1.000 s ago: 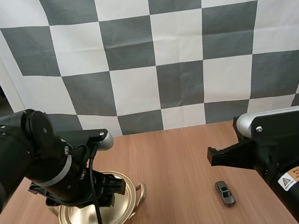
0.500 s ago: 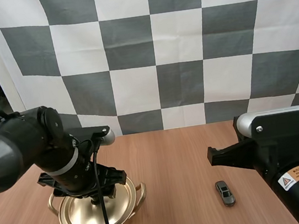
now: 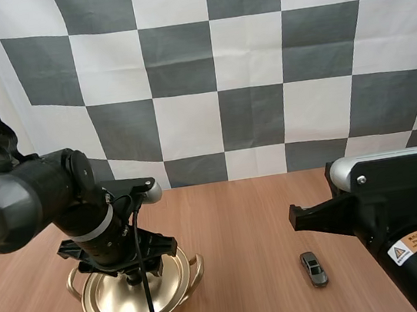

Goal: Open the pot, put the car inside, and close it

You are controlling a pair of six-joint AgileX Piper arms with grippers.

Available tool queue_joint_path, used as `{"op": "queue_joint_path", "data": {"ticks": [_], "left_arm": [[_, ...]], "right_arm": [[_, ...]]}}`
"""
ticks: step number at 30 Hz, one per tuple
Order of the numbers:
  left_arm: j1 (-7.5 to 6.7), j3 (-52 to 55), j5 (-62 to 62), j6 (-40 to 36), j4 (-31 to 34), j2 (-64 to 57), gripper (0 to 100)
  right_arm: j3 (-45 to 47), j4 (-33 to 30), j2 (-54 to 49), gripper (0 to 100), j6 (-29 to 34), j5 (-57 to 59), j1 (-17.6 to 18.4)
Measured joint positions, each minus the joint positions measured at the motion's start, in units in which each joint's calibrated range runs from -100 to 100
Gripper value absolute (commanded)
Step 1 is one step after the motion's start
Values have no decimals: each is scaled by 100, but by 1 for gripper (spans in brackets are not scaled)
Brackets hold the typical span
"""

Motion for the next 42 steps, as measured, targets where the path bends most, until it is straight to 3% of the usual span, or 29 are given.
{"op": "queue_joint_path", "data": {"ticks": [28,42], "left_arm": [[0,120,-151,32,0,10,100],[0,341,-432,43,24,748,100]], "right_arm": [[0,0,0,0,0,0,0],[0,0,0,0,0,0,0]]}}
